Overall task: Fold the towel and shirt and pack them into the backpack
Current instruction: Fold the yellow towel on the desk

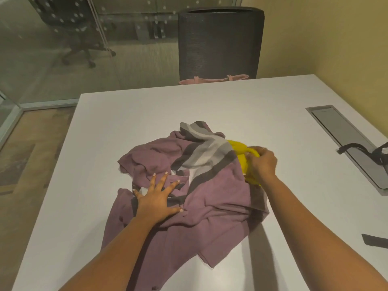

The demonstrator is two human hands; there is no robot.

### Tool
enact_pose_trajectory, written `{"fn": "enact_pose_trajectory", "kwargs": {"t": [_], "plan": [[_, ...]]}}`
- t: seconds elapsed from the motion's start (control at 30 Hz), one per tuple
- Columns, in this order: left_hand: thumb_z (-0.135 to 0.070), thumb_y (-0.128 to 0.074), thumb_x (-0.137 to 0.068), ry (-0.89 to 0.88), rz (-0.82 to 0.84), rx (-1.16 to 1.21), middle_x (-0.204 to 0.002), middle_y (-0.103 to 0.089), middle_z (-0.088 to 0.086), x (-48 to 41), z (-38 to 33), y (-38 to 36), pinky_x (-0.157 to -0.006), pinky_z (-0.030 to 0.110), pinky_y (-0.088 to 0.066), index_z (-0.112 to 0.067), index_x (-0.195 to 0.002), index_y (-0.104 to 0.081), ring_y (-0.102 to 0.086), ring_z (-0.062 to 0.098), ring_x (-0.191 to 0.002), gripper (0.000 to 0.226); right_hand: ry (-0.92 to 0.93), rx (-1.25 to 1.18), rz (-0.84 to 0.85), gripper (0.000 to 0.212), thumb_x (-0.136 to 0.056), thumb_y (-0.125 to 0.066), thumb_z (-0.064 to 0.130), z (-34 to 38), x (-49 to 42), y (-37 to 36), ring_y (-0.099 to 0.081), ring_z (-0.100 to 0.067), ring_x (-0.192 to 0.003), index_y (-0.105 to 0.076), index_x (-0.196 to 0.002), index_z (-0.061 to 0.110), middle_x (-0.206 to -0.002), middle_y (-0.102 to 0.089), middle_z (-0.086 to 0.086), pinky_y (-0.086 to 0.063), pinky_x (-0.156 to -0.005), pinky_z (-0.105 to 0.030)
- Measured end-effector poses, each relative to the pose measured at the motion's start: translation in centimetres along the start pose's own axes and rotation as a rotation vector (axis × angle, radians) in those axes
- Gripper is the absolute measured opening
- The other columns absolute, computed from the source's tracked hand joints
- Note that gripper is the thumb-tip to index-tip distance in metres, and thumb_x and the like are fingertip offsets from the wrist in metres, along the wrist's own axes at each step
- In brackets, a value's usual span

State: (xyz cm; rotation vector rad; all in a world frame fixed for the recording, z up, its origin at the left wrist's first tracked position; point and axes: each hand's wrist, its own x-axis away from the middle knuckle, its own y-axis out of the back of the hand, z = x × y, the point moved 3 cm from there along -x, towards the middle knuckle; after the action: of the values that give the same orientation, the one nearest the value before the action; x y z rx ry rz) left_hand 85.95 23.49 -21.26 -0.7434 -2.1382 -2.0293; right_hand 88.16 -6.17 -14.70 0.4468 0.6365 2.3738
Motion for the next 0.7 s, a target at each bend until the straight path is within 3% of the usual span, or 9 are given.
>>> {"fn": "enact_pose_trajectory", "kwargs": {"t": [0.2,0.27,0.33,0.4,0.47,0.5,0.57,0.63,0.7], "plan": [[-0.070,-0.046,-0.078,0.025,0.028,-0.024,-0.157,0.013,-0.008,0.3,-0.4,0.8,-0.105,0.071,-0.006,-0.046,-0.144,-0.006,0.012,0.023,-0.145,0.081,0.231,-0.179,-0.313,0.024,-0.083,-0.055,0.003,3.5,-0.8,3.1,-0.057,-0.029,-0.106,-0.066,-0.103,0.006,-0.110,-0.062,-0.018,-0.041,-0.093,-0.030],[-0.056,-0.054,-0.082,0.037,-0.002,-0.010,-0.158,0.004,-0.004,0.5,-1.2,1.7,-0.107,0.068,-0.003,-0.041,-0.143,-0.022,0.007,0.022,-0.146,0.071,0.356,-0.180,-0.325,0.023,-0.082,-0.054,0.001,5.0,0.8,3.1,-0.057,-0.027,-0.100,-0.067,-0.101,0.007,-0.106,-0.060,-0.018,-0.041,-0.087,-0.024],[-0.032,-0.060,-0.084,0.015,-0.191,0.300,-0.154,-0.021,0.004,0.7,-2.7,3.4,-0.114,0.058,-0.011,-0.029,-0.128,-0.053,-0.013,0.021,-0.144,0.045,0.519,-0.223,-0.307,0.022,-0.080,-0.054,-0.003,6.7,3.5,2.3,-0.057,-0.026,-0.092,-0.067,-0.096,0.004,-0.098,-0.060,-0.018,-0.039,-0.079,-0.012],[-0.019,-0.057,-0.088,0.073,-0.347,0.938,-0.124,-0.056,0.007,1.5,-4.2,5.9,-0.102,0.043,-0.038,-0.018,-0.098,-0.069,-0.050,0.023,-0.117,0.016,0.665,-0.223,-0.210,0.026,-0.076,-0.053,-0.006,7.5,7.0,0.2,-0.051,-0.015,-0.085,-0.068,-0.097,0.003,-0.091,-0.056,-0.014,-0.034,-0.075,-0.001],[-0.031,-0.051,-0.093,0.091,-0.184,1.601,-0.089,-0.066,0.000,1.8,-5.6,8.1,-0.079,0.035,-0.048,-0.020,-0.087,-0.066,-0.061,0.016,-0.082,0.020,0.831,-0.151,0.006,0.033,-0.075,-0.053,-0.005,7.4,10.8,-2.7,-0.046,-0.007,-0.085,-0.067,-0.104,0.005,-0.093,-0.052,-0.009,-0.034,-0.078,-0.001],[-0.037,-0.047,-0.093,0.080,-0.061,1.800,-0.086,-0.069,-0.002,1.7,-5.9,8.8,-0.076,0.033,-0.051,-0.021,-0.093,-0.066,-0.064,0.013,-0.077,0.024,0.919,-0.106,0.129,0.034,-0.077,-0.053,-0.002,7.0,12.4,-4.3,-0.047,-0.009,-0.086,-0.065,-0.108,0.006,-0.095,-0.054,-0.011,-0.035,-0.080,-0.004],[-0.029,-0.051,-0.092,0.076,-0.034,1.896,-0.089,-0.071,0.002,1.4,-5.3,9.6,-0.070,0.028,-0.056,-0.013,-0.103,-0.064,-0.068,0.013,-0.074,0.023,1.050,-0.012,0.312,0.032,-0.084,-0.052,0.008,5.8,15.0,-6.7,-0.049,-0.014,-0.093,-0.059,-0.115,0.005,-0.103,-0.059,-0.017,-0.038,-0.084,-0.013],[-0.009,-0.057,-0.088,0.185,-0.193,1.844,-0.098,-0.067,0.009,1.0,-3.1,9.3,-0.069,0.027,-0.057,-0.004,-0.112,-0.058,-0.066,0.020,-0.078,0.025,1.125,0.063,0.383,0.032,-0.088,-0.054,0.014,4.2,16.1,-8.0,-0.050,-0.018,-0.100,-0.055,-0.118,0.005,-0.111,-0.061,-0.017,-0.039,-0.089,-0.020],[-0.002,-0.061,-0.084,0.300,-0.351,1.817,-0.118,-0.061,0.017,0.3,-0.2,8.2,-0.086,0.040,-0.055,-0.001,-0.122,-0.053,-0.062,0.032,-0.096,0.039,1.243,0.146,0.368,0.025,-0.090,-0.053,0.016,2.9,16.2,-8.6,-0.049,-0.022,-0.098,-0.056,-0.112,0.005,-0.111,-0.061,-0.017,-0.040,-0.084,-0.025]]}}
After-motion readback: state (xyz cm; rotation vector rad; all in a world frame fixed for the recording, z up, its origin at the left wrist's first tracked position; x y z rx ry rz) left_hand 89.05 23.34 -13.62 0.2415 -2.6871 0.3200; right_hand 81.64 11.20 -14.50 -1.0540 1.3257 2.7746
